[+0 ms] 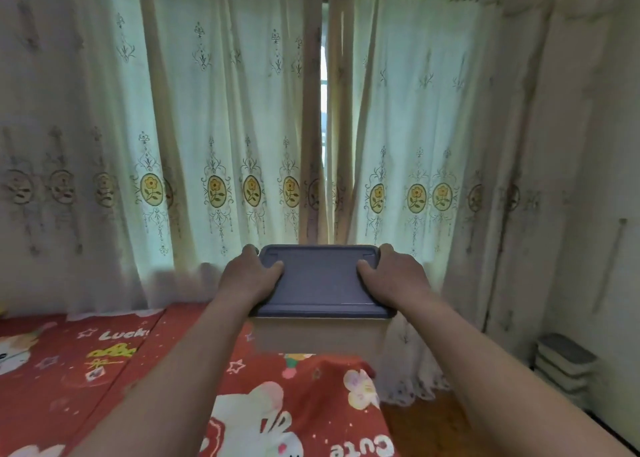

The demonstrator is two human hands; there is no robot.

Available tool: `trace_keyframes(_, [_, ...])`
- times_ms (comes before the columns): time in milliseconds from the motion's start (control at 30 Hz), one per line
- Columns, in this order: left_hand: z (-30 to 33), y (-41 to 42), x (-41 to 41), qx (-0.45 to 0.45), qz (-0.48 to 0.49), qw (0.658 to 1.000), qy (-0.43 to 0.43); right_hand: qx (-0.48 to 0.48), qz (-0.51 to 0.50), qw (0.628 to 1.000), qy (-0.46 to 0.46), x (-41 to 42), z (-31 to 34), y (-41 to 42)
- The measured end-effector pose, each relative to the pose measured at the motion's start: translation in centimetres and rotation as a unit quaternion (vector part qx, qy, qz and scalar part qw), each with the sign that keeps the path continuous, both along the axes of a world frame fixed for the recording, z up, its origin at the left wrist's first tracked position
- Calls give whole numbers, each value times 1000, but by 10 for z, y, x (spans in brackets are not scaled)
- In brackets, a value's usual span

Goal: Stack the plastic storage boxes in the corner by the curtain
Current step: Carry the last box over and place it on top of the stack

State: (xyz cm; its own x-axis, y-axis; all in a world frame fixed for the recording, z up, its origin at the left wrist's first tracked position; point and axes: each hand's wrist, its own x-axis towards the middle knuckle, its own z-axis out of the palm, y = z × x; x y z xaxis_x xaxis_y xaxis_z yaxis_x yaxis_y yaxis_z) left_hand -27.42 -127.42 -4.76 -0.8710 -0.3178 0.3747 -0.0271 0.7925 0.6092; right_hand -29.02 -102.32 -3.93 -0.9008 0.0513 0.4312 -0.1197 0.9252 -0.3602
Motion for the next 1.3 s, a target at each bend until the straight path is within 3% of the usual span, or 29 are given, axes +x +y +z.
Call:
trace_keyframes(667, [-14,374,-62,-14,-251,968,-12,-25,-270,962,-6,65,-23,345])
trace_keyframes(967, [-27,477,-80,23,-332,943,4,-34,-357,933,-21,85,-36,424])
trace_keyframes(1300, [-33,555,-161,23,-413,911,5,-36,-434,900,-35,40,-46,473])
